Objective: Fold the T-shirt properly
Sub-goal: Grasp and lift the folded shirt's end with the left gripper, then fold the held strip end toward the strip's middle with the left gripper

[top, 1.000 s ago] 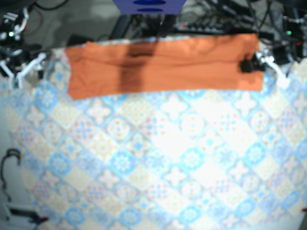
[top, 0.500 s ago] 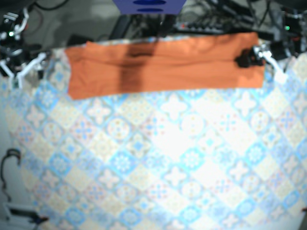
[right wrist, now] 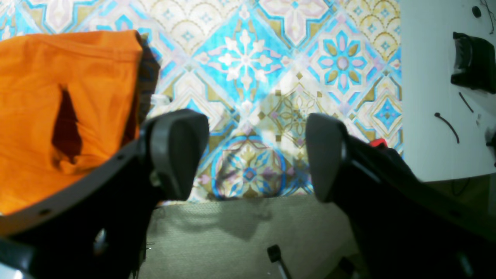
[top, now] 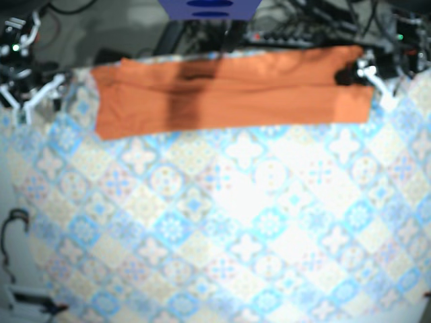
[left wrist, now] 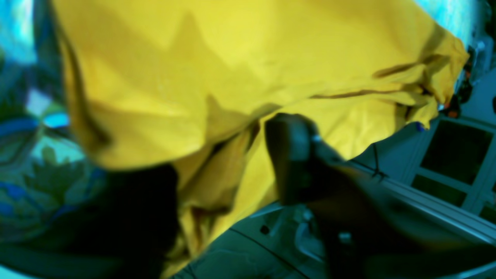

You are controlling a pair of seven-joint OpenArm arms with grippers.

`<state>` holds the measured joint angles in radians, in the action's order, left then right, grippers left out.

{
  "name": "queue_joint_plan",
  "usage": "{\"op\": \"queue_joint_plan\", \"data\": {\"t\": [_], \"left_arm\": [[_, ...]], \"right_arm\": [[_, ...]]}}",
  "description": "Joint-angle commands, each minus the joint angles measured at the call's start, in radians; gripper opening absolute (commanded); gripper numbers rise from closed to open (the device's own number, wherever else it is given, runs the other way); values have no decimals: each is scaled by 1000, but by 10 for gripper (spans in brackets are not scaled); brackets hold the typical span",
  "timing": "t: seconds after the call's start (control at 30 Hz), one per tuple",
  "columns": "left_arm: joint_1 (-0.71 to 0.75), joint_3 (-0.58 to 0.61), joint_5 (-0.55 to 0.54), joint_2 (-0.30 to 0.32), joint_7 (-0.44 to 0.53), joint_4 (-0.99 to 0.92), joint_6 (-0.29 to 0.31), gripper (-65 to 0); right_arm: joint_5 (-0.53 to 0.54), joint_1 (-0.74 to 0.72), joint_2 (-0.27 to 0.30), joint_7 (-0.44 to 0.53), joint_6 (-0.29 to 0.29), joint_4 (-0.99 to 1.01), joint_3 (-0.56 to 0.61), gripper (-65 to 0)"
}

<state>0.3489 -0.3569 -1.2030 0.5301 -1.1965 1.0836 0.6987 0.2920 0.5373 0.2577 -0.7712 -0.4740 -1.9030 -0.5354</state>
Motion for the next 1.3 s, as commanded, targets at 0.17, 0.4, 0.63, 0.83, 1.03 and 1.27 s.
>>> {"op": "queue_joint_plan", "data": {"t": [0.17,0.4,0.63,0.83,1.03,1.27], "left_arm": [[2,2,4,0,-12,22,-1,-650],[9,5,7,-35,-21,195,-1,-650],[-11,166,5,-37,-19,370,-1,-650],[-118,384,8,-35,-19,453,-1,-650],[-276,625,10,-37,-13,453,-1,-650],[-394,813,120,-130,-19,448,-1,-650]], "right_arm": [[6,2,16,19,2,-20,-7,-229],[6,2,16,15,2,-20,-7,-229],[6,2,-18,15,2,-20,-9,-229],[6,2,-18,15,2,-20,-7,-229],[6,2,-18,14,2,-20,-7,-229],[6,2,-18,15,2,-20,-7,-230]]}}
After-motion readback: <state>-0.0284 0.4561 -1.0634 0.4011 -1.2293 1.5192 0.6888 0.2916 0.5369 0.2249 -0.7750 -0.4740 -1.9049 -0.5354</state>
